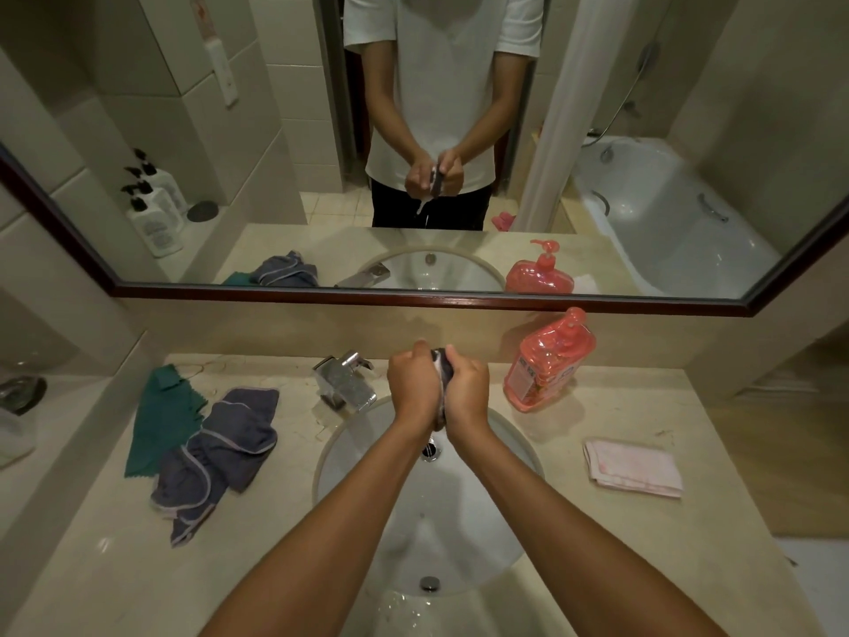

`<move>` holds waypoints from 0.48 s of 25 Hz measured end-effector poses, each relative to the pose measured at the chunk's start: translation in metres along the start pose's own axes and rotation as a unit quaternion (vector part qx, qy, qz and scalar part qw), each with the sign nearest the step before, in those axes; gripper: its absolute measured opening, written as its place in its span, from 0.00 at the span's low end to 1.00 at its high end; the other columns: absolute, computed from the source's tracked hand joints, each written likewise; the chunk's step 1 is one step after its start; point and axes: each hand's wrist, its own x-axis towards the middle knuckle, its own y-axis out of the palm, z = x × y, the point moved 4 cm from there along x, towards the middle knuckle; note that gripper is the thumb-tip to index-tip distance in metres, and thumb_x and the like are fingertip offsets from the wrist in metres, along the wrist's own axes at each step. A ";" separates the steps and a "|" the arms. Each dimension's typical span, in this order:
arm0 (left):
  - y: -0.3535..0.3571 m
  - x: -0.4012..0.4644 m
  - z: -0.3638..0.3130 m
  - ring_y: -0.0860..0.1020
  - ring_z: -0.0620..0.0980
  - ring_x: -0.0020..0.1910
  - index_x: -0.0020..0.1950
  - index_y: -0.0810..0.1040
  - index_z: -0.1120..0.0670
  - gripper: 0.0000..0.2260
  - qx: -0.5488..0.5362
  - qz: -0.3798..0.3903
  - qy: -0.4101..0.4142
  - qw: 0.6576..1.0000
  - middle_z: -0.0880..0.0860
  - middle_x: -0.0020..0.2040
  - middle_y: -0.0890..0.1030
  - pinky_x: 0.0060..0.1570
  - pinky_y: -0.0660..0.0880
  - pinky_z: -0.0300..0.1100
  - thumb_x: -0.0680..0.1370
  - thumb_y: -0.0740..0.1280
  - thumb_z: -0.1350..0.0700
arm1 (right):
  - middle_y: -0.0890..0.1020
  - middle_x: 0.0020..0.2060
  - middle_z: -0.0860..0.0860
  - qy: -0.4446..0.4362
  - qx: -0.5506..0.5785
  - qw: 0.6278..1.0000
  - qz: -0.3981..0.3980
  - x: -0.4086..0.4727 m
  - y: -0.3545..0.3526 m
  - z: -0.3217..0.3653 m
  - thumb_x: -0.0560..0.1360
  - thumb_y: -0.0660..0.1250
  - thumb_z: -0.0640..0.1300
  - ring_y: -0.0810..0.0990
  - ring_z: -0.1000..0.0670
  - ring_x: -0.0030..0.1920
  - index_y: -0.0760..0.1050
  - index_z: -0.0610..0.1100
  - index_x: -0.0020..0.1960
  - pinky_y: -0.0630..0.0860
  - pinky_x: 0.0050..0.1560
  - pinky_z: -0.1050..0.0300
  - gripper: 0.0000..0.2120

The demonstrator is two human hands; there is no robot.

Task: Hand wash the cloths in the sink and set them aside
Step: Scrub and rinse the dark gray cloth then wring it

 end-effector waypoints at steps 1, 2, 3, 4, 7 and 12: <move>0.003 -0.005 0.002 0.68 0.46 0.24 0.25 0.70 0.54 0.22 0.002 0.000 0.008 1.000 0.47 0.23 0.70 0.30 0.63 0.43 0.80 0.60 0.55 | 0.66 0.25 0.50 0.006 0.008 1.000 -0.011 0.009 0.001 0.008 0.81 0.60 0.37 0.63 0.55 0.27 0.68 0.45 0.28 0.61 0.30 0.57 0.21; 0.005 -0.008 0.004 0.67 0.44 0.22 0.24 0.72 0.52 0.23 0.007 0.003 0.015 1.000 0.46 0.21 0.70 0.29 0.63 0.42 0.80 0.60 0.55 | 0.64 0.26 0.50 0.011 0.018 1.000 -0.012 0.015 0.002 0.013 0.81 0.60 0.37 0.62 0.55 0.28 0.66 0.45 0.29 0.60 0.32 0.56 0.21; 0.004 -0.009 0.002 0.66 0.42 0.20 0.23 0.73 0.50 0.24 0.012 0.005 0.020 1.000 0.46 0.20 0.70 0.28 0.63 0.42 0.81 0.60 0.54 | 0.64 0.26 0.50 0.010 0.021 1.000 -0.009 0.015 0.003 0.015 0.81 0.59 0.37 0.61 0.55 0.28 0.66 0.45 0.29 0.60 0.32 0.56 0.21; 0.002 -0.005 0.000 0.66 0.42 0.20 0.23 0.72 0.51 0.24 0.014 0.005 0.022 1.000 0.46 0.20 0.69 0.27 0.62 0.41 0.81 0.60 0.55 | 0.65 0.25 0.50 0.003 0.012 1.000 0.000 0.011 0.004 0.012 0.81 0.59 0.38 0.62 0.55 0.27 0.67 0.46 0.29 0.60 0.30 0.56 0.21; -0.008 0.012 -0.004 0.65 0.45 0.22 0.26 0.67 0.52 0.22 0.004 -0.011 0.019 1.000 0.47 0.22 0.69 0.29 0.63 0.42 0.81 0.60 0.55 | 0.71 0.22 0.53 -0.009 -0.012 0.999 0.032 -0.009 0.004 -0.007 0.82 0.59 0.40 0.67 0.56 0.24 0.73 0.49 0.23 0.63 0.26 0.62 0.28; 0.003 -0.005 0.003 0.66 0.42 0.19 0.23 0.74 0.49 0.27 0.034 0.022 0.044 0.998 0.45 0.19 0.69 0.29 0.63 0.42 0.84 0.60 0.50 | 0.64 0.26 0.48 -0.004 -0.008 1.000 -0.018 0.016 0.003 0.014 0.80 0.60 0.37 0.61 0.53 0.28 0.66 0.44 0.29 0.59 0.32 0.54 0.21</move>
